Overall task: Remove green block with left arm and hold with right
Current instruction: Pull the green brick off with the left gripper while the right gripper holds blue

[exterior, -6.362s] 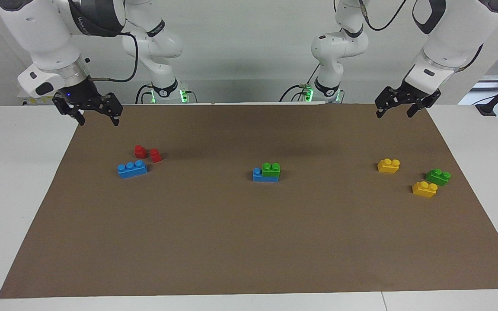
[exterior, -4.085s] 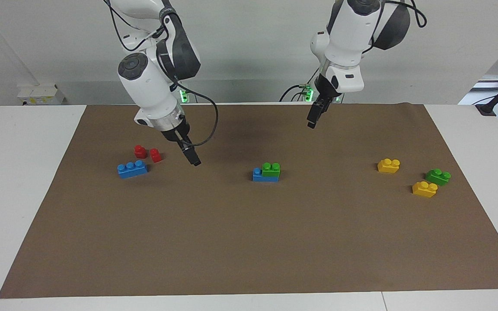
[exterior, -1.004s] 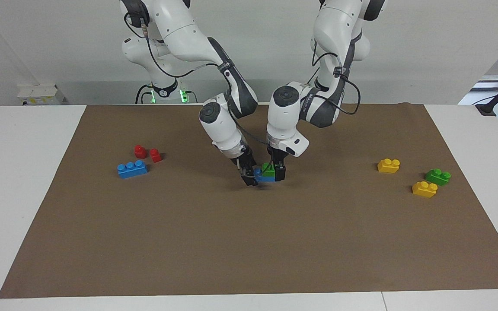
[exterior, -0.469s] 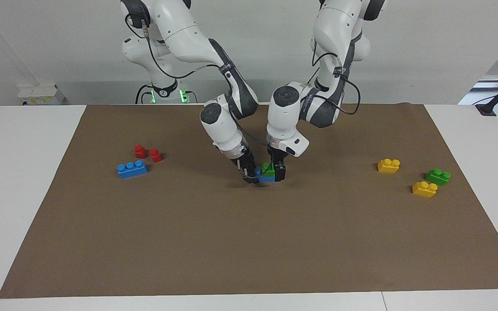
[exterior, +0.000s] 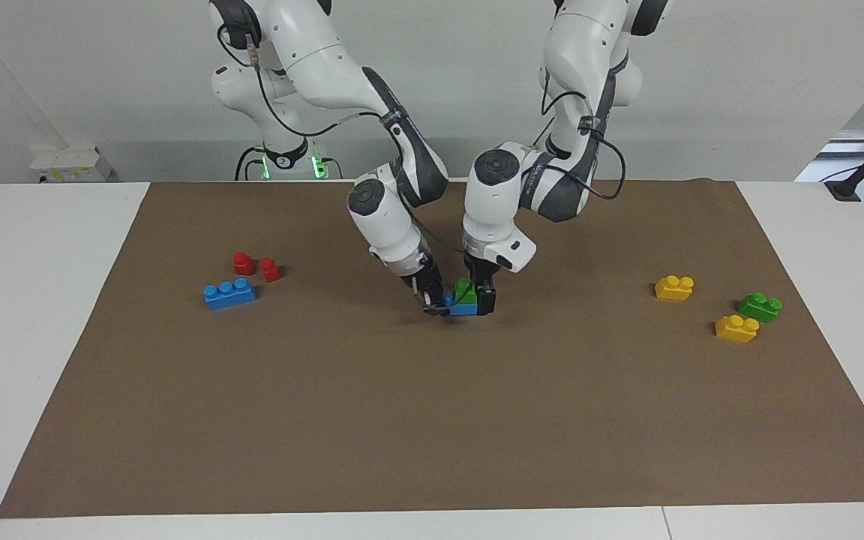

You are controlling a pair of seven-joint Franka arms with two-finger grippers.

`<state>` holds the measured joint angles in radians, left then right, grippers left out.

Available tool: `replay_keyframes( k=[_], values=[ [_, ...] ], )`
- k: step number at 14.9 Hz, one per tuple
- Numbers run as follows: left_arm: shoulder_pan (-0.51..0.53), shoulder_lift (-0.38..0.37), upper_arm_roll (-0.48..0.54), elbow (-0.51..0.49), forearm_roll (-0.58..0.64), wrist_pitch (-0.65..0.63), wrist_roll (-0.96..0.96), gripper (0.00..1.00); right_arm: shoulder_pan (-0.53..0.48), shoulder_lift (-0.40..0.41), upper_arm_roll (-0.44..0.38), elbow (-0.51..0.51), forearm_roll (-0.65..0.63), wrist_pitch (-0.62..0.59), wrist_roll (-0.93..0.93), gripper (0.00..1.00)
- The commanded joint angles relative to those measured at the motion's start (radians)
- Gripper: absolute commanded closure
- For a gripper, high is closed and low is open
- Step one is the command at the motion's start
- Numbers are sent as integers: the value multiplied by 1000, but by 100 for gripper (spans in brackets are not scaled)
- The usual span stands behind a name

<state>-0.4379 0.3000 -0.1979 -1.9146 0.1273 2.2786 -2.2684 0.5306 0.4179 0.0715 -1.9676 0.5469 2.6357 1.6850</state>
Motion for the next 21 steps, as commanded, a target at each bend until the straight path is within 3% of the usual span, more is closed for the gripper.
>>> replay_keyframes(
  k=[1, 2, 7, 10, 16, 21],
  values=[
    [-15, -1, 12, -11, 25, 18, -23, 93, 2, -1, -1, -13, 21, 20, -34, 100],
    [-15, -1, 12, -11, 25, 19, -16, 100, 2, -1, -1, -13, 21, 18, -34, 100],
    [-9, -2, 11, -6, 25, 44, -13, 100, 2, -1, -1, -11, 21, 20, -34, 100],
    [5, -50, 18, 0, 25, 7, -11, 100, 0, -1, -1, -11, 21, 18, -34, 100],
    [108, -182, 18, 29, 23, -146, 93, 100, -1, -1, -1, -7, 21, 17, -33, 100],
    [270, -219, 18, 28, 11, -223, 333, 100, -17, -2, -4, 9, 16, -23, -44, 100]
  ],
)
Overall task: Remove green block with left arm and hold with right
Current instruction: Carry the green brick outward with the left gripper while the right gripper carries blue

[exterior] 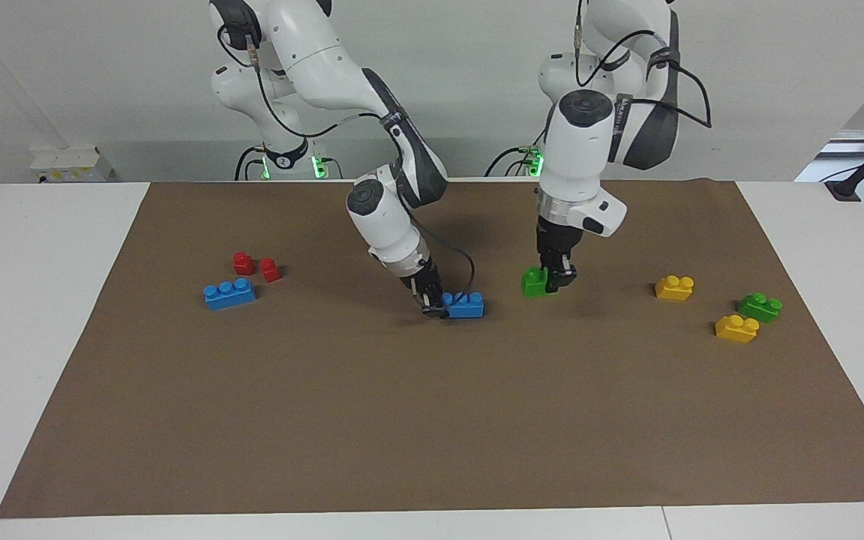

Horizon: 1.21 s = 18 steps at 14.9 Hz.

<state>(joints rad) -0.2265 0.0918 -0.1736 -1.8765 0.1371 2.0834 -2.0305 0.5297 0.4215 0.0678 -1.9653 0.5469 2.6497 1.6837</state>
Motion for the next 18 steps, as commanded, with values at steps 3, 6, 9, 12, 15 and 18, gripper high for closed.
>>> replay_keyframes(
  k=[3, 6, 9, 12, 15, 18],
  values=[
    [142, -12, -6, -22, -1, -26, 226, 100, -98, -30, -3, 78, 1, -204, -91, 100],
    [222, -12, -6, -39, -25, -10, 369, 100, -218, -81, -8, 131, -16, -405, -195, 100],
    [289, -12, -6, -82, -40, 56, 476, 100, -390, -136, -9, 135, -36, -595, -405, 100],
    [332, 8, -4, -110, -47, 116, 591, 100, -542, -156, -10, 135, -93, -711, -589, 100],
    [381, 58, -4, -107, -47, 154, 702, 100, -652, -156, -10, 109, -111, -714, -680, 100],
    [412, 98, -4, -104, -47, 211, 737, 100, -700, -145, -11, 72, -114, -682, -755, 100]
  ],
)
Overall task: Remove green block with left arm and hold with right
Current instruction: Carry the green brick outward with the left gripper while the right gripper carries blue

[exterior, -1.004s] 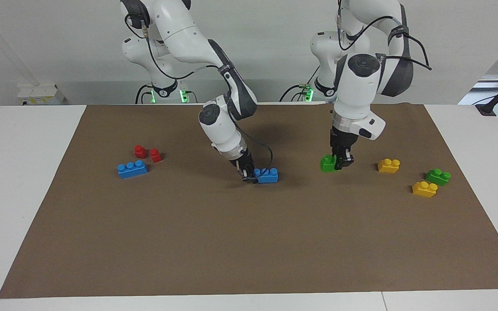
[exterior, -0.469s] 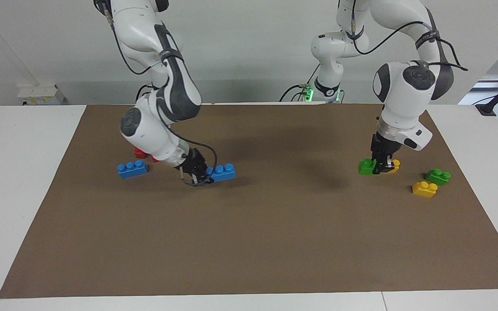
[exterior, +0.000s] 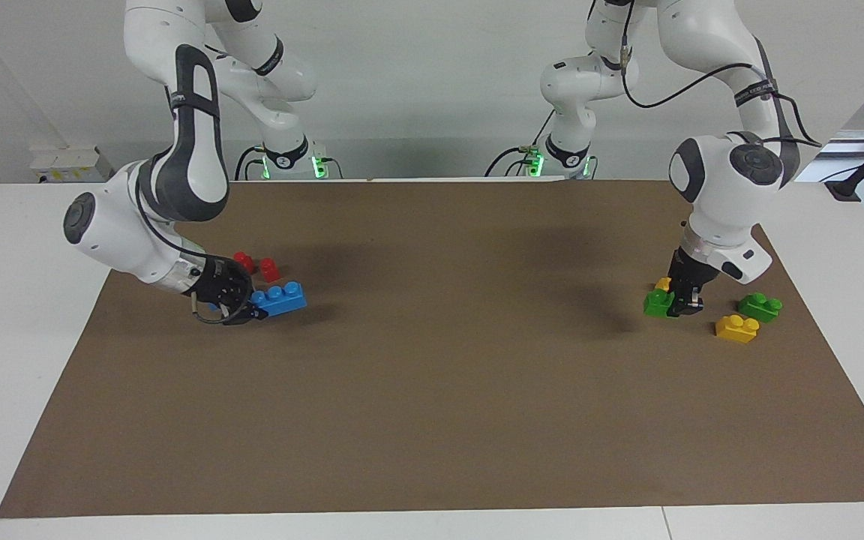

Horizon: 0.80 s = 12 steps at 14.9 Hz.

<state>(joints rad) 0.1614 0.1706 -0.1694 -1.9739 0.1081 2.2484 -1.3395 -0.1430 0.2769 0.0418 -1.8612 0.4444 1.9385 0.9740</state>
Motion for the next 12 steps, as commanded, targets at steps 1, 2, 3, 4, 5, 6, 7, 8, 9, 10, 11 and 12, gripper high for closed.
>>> replay_keyframes(
  k=[1, 2, 3, 4, 5, 6, 7, 8, 9, 10, 11, 12],
  values=[
    [36, 33, -9, -5, -18, 66, 72, 100, -30, 1, 15, -56, -12, 62, -51, 100],
    [40, 44, -9, -5, -18, 89, 100, 100, -30, 2, 17, -79, -12, 107, -52, 100],
    [41, 65, -7, 1, -18, 105, 105, 100, -32, 10, 17, -97, -12, 147, -52, 100],
    [50, 85, -7, 9, -16, 114, 108, 100, -32, 21, 17, -105, -12, 172, -51, 100],
    [50, 102, -7, 15, -11, 125, 109, 100, -32, 30, 17, -108, -12, 192, -51, 100],
    [53, 121, -6, 27, -8, 135, 121, 100, -32, 34, 17, -116, -12, 210, -51, 100],
    [62, 135, -6, 38, -8, 137, 137, 100, -35, 38, 17, -122, -12, 232, -52, 100],
    [73, 145, -6, 43, -7, 140, 158, 100, -37, 44, 17, -128, -12, 247, -52, 100],
    [76, 155, -6, 44, -7, 148, 183, 100, -37, 48, 15, -128, -12, 252, -52, 100],
    [78, 165, -6, 44, -7, 174, 195, 100, -37, 50, 15, -130, -12, 263, -58, 100],
    [78, 179, -6, 44, -7, 192, 197, 100, -40, 56, 15, -130, -12, 272, -72, 100],
    [84, 190, -6, 44, -5, 200, 198, 100, -44, 64, 15, -130, -12, 280, -78, 100]
  ],
)
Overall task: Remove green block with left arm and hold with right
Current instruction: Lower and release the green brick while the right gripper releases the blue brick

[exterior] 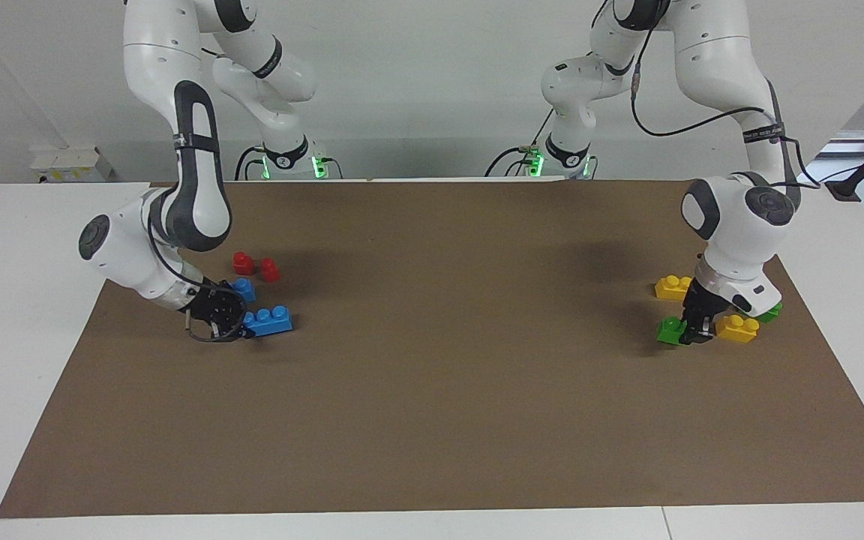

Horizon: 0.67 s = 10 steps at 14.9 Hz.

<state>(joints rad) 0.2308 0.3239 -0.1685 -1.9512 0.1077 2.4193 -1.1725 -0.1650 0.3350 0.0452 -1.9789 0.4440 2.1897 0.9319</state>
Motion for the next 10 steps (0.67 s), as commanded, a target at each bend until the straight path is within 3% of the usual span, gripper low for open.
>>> replay_keyframes(
  k=[1, 5, 6, 7, 8, 9, 10],
  values=[
    [18, 41, -6, 21, 0, 33, 40, 100, -30, 10, 13, -12, -11, 39, -36, 100],
    [19, 53, -6, 20, 0, 29, 131, 100, -31, 10, 13, -14, -8, 25, -24, 100],
    [19, 53, -6, 20, 0, 26, 167, 100, -31, 10, 13, -14, -5, 24, -7, 88],
    [18, 53, -6, 20, 0, 23, 192, 86, -28, 9, 15, -12, -4, 24, 23, 82],
    [15, 53, -5, 21, 0, 21, 211, 11, -24, 9, 15, -12, -1, 22, 56, 78],
    [13, 53, -6, 21, 0, 17, 217, 0, -19, 9, 16, -12, 1, 22, 76, 71],
    [12, 53, -6, 23, 0, 17, 217, 0, -18, 9, 16, -11, 2, 22, 82, 57]
  ],
)
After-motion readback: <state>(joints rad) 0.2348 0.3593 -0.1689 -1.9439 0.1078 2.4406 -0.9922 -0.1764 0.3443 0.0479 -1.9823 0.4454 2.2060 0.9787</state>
